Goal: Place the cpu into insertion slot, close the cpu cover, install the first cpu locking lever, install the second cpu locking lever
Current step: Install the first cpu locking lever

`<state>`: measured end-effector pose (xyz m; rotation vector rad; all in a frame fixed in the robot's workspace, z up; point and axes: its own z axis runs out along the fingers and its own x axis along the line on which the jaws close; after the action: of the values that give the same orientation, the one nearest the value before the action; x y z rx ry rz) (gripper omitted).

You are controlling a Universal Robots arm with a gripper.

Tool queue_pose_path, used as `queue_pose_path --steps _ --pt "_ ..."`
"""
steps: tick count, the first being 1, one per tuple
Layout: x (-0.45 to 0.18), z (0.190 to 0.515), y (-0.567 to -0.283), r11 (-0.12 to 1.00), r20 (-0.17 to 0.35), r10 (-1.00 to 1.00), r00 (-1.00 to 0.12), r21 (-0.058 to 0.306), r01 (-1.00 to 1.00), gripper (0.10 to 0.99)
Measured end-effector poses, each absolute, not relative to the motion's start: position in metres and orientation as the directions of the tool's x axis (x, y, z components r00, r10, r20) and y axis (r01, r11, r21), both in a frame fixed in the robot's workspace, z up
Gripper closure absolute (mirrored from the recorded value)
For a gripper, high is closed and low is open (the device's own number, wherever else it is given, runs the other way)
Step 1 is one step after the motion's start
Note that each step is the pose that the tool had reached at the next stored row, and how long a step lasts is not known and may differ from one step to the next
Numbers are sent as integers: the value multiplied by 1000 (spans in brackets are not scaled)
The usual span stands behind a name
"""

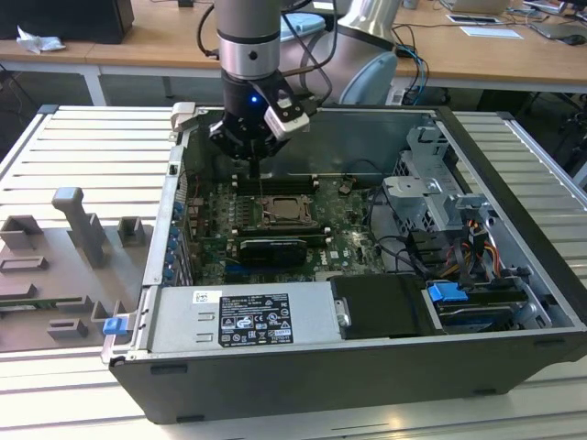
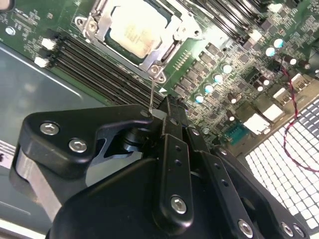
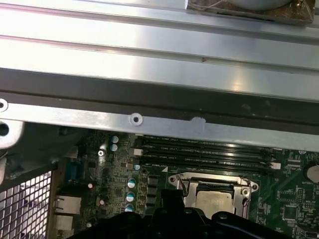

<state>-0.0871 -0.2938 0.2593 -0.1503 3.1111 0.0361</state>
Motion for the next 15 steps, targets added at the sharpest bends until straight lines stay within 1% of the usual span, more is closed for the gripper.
queue_pose_path --steps 11,12,13,15 --pt "-58 258 -294 996 -28 -91 -995 22 -92 980" --pt "-58 257 -294 996 -28 -89 -996 27 -89 980" --pt "-58 257 -294 995 -30 -85 -996 50 -86 980" --pt "-58 256 -295 994 -32 -83 -996 69 -85 980"
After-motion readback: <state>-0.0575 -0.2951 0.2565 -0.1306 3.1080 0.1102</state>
